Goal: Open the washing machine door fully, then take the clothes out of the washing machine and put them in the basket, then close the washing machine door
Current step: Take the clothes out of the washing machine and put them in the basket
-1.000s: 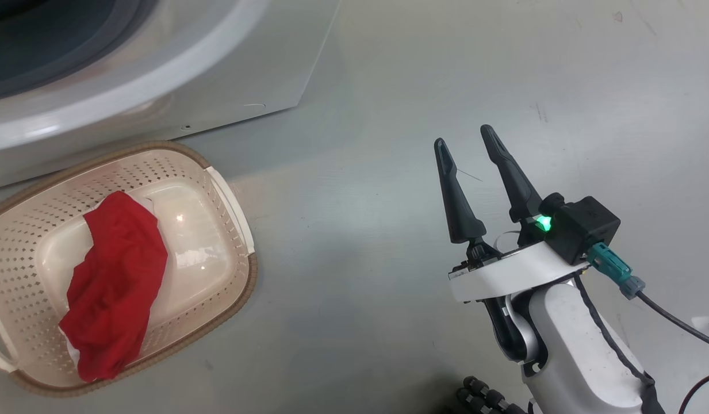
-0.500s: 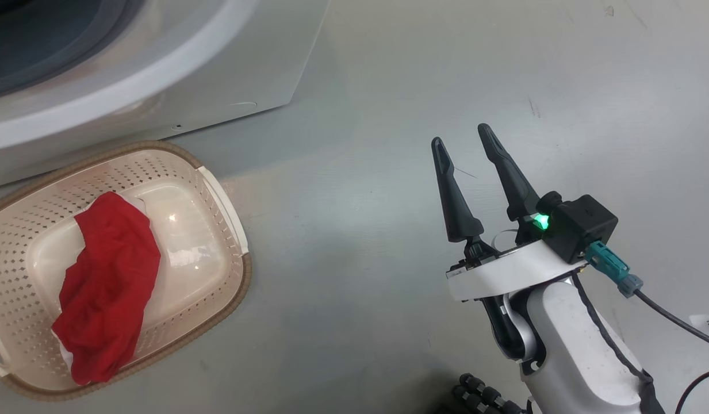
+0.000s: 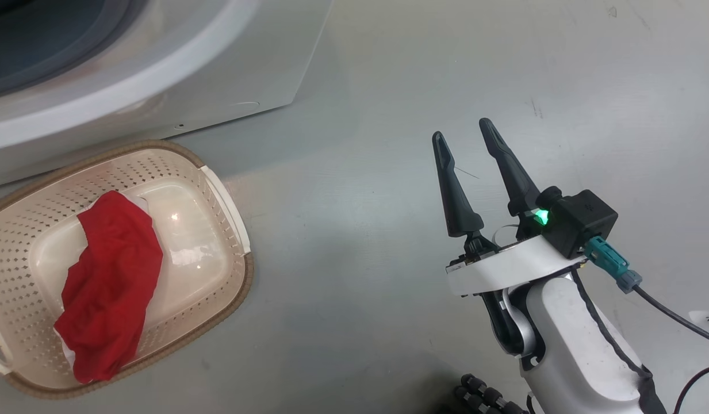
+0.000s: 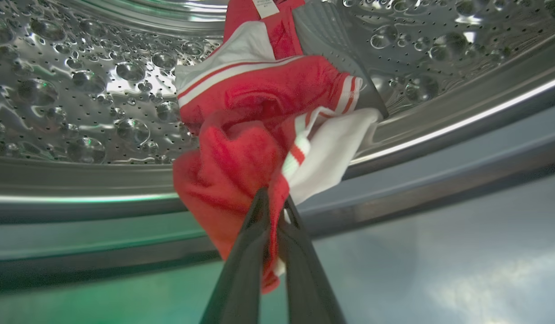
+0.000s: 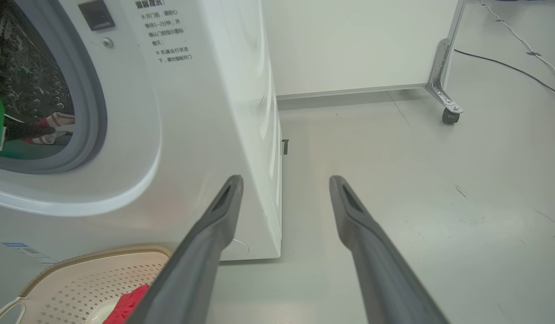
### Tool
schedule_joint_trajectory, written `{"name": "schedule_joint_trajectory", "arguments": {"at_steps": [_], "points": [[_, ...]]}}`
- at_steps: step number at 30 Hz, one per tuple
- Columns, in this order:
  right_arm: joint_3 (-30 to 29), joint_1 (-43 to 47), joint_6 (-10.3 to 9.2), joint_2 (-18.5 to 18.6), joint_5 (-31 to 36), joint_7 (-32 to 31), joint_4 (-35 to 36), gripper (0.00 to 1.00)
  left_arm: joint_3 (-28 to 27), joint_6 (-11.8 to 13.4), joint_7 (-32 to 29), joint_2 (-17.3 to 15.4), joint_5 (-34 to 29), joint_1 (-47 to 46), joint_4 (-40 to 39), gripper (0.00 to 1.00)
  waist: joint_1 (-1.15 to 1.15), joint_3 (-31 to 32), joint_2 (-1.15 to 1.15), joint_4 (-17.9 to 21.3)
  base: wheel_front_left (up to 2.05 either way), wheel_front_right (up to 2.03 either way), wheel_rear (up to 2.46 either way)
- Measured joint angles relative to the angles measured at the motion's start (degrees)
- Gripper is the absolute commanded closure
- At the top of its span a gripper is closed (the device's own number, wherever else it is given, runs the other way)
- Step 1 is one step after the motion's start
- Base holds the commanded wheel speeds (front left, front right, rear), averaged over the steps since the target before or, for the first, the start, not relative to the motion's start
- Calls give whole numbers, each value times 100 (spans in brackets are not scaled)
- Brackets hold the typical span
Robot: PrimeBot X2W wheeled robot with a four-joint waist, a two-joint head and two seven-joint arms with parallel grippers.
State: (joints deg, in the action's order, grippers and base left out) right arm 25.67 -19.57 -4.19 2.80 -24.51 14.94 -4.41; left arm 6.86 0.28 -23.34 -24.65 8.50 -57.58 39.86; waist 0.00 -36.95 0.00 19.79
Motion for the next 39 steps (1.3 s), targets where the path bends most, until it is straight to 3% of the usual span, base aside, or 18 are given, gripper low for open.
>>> {"name": "schedule_joint_trajectory", "arguments": {"at_steps": [5,21,39], "points": [[-25,-30,-2,0,57,0,-42,0,35,1,241,67,-4,-30,14,100,0,23,0,-32,0,0,0],[-101,-31,-4,2,365,0,-219,0,-165,-9,1566,720,421,21,-187,100,0,262,0,-321,0,0,0],[-460,180,10,7,716,0,-502,0,-145,-67,3320,1422,661,1129,-1013,100,0,852,0,-900,0,0,0]]}}
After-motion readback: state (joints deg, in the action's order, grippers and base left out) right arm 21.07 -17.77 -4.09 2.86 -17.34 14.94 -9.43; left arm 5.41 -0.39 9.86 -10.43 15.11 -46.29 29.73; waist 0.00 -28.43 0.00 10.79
